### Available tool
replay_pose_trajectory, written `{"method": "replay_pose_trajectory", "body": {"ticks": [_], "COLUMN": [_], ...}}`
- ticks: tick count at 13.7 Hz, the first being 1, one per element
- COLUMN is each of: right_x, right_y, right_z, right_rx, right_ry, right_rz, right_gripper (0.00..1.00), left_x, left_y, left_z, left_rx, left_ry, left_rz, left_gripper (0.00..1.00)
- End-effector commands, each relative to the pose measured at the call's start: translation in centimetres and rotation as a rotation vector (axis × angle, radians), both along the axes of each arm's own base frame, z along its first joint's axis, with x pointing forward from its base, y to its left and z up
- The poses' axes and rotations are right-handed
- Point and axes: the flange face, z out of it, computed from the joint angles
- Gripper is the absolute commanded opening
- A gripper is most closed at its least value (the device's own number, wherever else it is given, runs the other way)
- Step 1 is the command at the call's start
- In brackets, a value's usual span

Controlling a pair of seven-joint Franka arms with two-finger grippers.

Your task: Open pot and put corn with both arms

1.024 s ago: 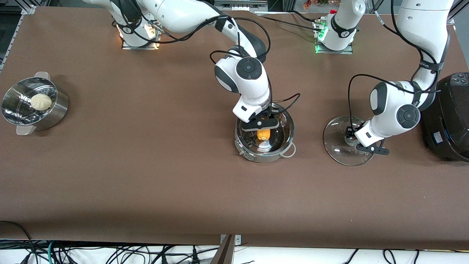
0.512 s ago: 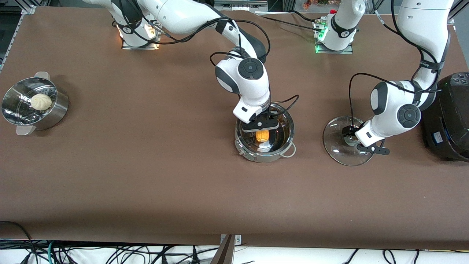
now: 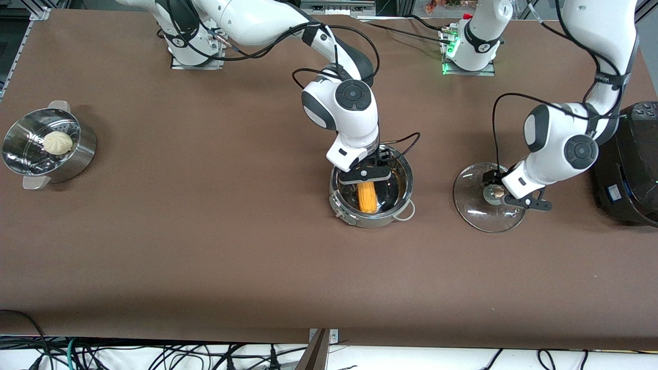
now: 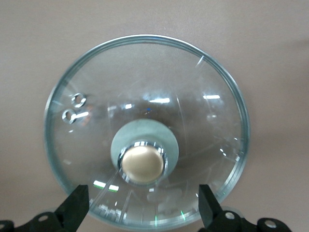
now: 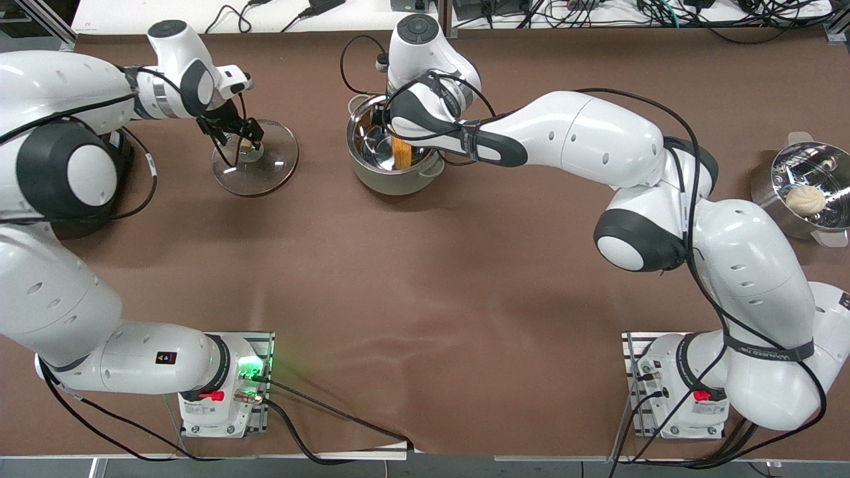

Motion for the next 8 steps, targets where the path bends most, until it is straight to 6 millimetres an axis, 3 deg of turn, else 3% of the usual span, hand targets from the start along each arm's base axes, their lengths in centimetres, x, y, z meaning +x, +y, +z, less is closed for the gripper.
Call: {"method": "replay_pose_trajectory", "body": {"ticks": [1,3,8], "right_x": [0.2,0.7,3.8], "right_y": [-0.5,-1.6,-8.6], "right_z": [1.9,4.2,12.7], "right_rx": [-0.023,-0.038,-0.125], "right_ry": [-0.005,-0.006,-0.005], "right_rz": [-0.004,0.017,0.017], "right_gripper": [1.00,1.00,1.00], "left_x": [-2.5,-2.4,-3.1], "left_y": [1.1,0.7,1.3], "left_z": [5.1,8.2,17.4], "left_rx": [-0.032,-0.034,-0.029], "left_ry": [-0.003,-0.062,-0.171], "left_rz": [0.013,0.008,0.013], "left_gripper": [1.00,1.00,1.00]}}
